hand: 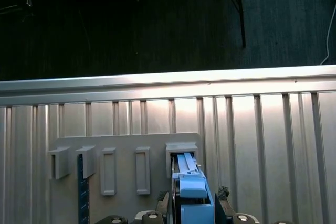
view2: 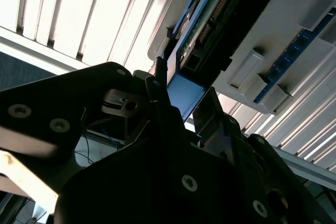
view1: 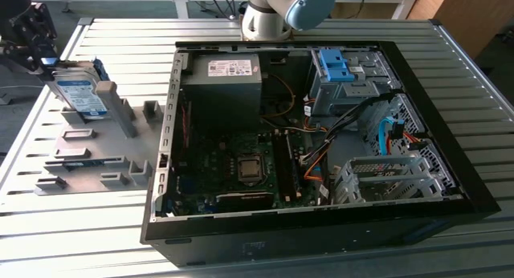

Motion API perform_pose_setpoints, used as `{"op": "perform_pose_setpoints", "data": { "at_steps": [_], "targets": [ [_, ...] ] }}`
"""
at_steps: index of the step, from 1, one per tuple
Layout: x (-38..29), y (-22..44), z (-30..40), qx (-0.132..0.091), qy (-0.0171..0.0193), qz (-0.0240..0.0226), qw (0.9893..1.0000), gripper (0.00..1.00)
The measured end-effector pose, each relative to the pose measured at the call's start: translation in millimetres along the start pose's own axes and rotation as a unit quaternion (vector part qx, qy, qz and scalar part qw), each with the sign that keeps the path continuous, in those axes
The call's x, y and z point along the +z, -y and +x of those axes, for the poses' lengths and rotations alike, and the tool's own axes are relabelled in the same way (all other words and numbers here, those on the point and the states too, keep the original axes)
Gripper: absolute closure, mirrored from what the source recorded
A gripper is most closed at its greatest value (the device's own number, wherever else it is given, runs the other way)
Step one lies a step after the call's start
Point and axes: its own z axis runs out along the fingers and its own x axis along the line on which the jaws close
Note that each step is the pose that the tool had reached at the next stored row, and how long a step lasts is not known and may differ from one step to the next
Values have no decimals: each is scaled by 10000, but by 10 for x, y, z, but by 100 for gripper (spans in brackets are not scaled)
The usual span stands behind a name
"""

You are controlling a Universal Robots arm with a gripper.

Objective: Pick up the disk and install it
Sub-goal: 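Pick up the disk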

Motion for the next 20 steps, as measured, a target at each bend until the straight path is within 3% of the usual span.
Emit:
{"op": "perform_pose_setpoints", "data": {
  "at_steps": [5,20],
  "targets": [
    [61,0,1,1,0,0,10000,54],
    [111,1,2,1,-8,0,10000,55]
  ]
}}
